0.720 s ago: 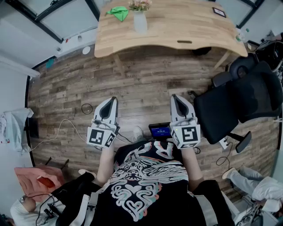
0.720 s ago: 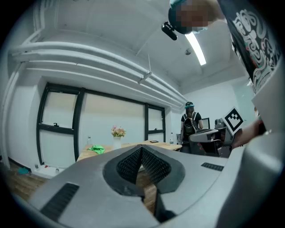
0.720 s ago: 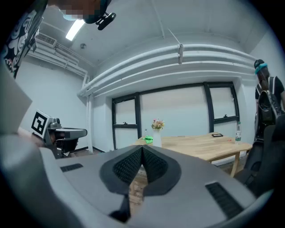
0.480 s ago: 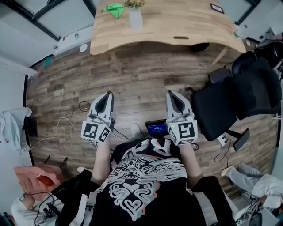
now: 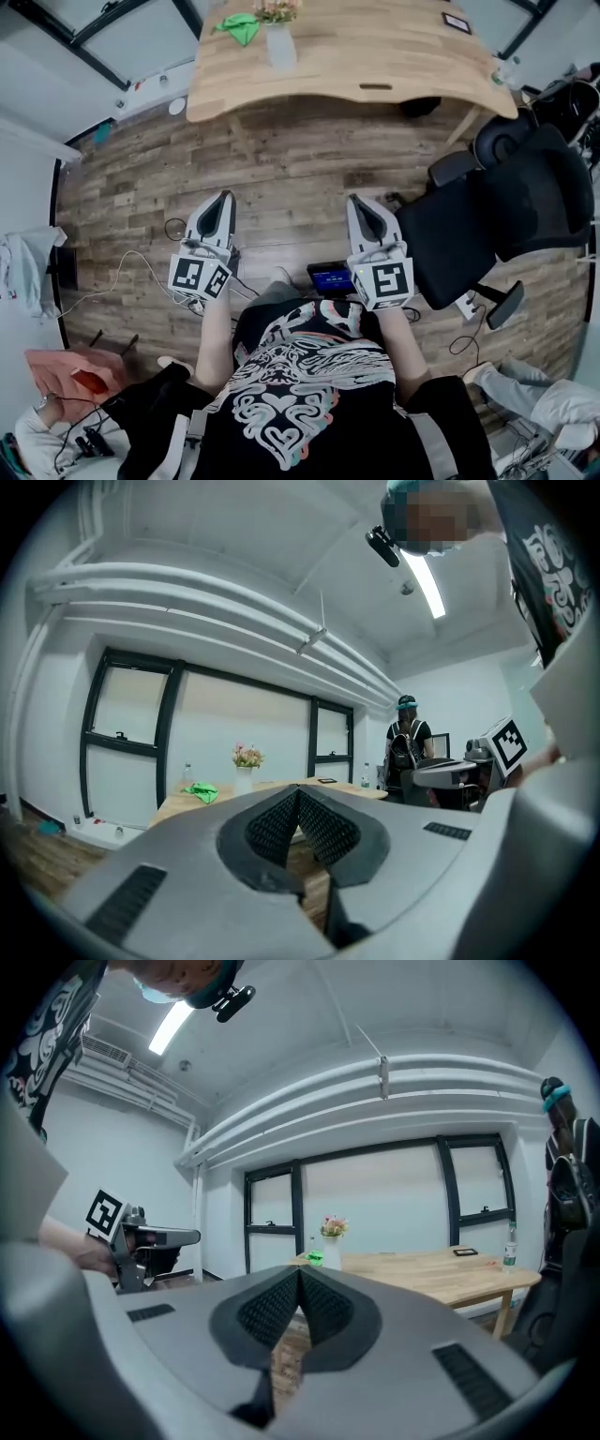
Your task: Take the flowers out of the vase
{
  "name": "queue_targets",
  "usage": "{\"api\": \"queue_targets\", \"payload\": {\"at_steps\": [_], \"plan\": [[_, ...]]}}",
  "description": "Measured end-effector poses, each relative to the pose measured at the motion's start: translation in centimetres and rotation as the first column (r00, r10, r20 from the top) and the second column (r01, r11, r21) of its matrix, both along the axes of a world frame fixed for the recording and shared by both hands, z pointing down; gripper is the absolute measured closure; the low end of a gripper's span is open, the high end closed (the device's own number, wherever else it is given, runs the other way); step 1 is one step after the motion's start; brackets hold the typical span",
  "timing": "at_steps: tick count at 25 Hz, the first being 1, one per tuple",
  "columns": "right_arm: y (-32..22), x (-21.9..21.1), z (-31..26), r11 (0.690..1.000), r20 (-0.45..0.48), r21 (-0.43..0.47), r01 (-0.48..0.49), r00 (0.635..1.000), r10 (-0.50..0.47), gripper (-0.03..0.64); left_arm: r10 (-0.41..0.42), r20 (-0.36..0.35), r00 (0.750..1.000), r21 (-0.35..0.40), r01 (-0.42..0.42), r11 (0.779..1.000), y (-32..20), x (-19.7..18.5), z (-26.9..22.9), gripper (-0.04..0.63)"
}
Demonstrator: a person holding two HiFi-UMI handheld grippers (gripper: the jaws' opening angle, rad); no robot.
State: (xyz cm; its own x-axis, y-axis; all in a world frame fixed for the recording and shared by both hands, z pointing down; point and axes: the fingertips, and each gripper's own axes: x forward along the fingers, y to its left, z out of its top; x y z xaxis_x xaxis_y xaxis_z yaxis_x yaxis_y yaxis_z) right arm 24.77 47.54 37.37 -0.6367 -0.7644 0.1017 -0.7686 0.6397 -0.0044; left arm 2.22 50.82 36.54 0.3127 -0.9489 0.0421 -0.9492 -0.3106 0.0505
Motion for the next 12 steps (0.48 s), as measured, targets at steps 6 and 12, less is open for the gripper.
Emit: {"api": "queue_targets", "payload": {"at_steps": [6, 12], "plan": [[-0.6, 2.3, 0.1, 1.000, 0.005, -0.013, -0.027, 1.000, 0.027, 0.617, -0.018, -0.024, 1.000, 0.001, 0.018, 1.000, -0.6, 1.1, 0.5, 0.600], [-2.0, 4.6, 0.9, 0.996, 0.059, -0.053, -0.077, 0.995, 0.080, 0.617, -0.012, -0.011, 1.000, 0.018, 0.013, 1.000, -2.5, 2.1, -0.2, 0.600]]}}
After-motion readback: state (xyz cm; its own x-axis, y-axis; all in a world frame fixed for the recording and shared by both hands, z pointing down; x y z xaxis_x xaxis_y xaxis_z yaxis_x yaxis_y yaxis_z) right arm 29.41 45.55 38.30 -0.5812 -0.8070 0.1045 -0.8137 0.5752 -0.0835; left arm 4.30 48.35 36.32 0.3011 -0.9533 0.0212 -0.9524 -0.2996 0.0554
